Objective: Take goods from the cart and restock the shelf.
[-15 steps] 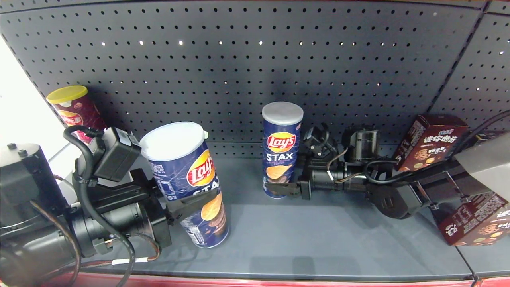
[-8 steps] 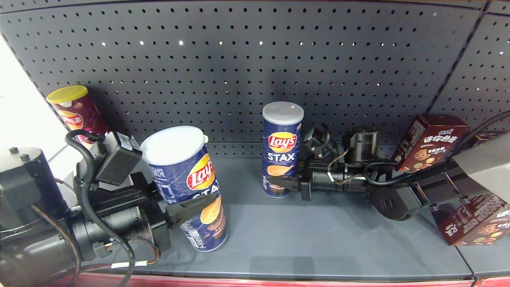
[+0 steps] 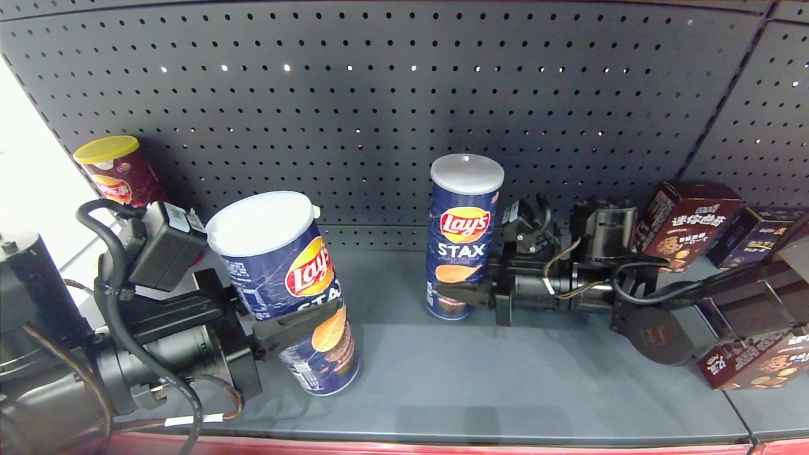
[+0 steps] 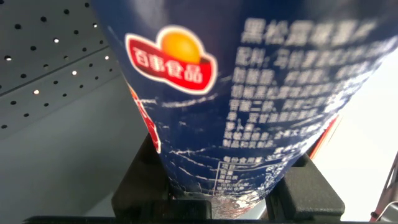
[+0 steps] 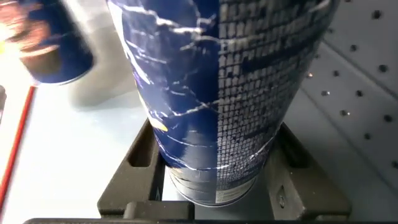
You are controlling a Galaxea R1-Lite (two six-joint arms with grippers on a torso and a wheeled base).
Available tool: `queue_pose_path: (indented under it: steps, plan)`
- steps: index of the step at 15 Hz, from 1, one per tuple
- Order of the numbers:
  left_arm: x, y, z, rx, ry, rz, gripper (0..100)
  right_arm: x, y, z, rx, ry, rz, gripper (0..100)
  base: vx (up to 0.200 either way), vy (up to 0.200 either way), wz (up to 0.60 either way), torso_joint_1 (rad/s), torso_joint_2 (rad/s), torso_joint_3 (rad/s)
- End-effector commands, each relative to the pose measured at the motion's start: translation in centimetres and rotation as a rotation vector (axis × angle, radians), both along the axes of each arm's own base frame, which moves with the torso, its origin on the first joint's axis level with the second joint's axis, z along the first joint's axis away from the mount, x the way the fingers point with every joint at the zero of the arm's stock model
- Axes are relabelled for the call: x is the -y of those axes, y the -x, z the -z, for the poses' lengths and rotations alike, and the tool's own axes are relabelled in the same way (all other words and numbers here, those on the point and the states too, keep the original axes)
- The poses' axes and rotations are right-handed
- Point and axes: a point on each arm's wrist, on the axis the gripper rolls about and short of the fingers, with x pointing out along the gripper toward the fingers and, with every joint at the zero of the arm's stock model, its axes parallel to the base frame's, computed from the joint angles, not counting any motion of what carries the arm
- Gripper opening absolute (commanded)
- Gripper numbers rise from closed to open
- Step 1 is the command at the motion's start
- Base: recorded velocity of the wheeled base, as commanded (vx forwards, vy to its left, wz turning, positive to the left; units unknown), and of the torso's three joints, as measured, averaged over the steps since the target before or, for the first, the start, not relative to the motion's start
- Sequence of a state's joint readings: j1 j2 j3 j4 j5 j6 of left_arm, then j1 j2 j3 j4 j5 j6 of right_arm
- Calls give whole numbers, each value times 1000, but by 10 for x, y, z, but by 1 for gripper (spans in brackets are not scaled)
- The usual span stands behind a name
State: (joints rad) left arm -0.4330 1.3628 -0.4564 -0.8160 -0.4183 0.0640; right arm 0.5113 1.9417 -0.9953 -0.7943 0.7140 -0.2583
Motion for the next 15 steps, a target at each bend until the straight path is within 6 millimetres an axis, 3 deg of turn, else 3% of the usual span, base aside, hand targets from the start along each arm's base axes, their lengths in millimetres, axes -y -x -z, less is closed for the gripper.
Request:
queue_pose_path:
  steps: [1, 7, 11, 15]
  plan:
    - [0, 1, -1, 6, 1, 2, 0, 8, 28, -7, 17, -9, -20, 0, 0, 0, 0, 0, 0, 0]
    - [0, 1, -1, 6, 1, 2, 0, 14, 77, 8, 16, -7, -65, 0, 0, 0, 0, 0, 0, 0]
    - [0, 1, -1, 4, 0, 3, 0, 9, 94, 22, 1, 3, -103, 0, 0, 0, 0, 0, 0, 0]
    - [0, 1, 0, 3, -1, 0, 0, 9, 98, 32, -28, 27, -104, 0, 0, 0, 0, 0, 0, 0]
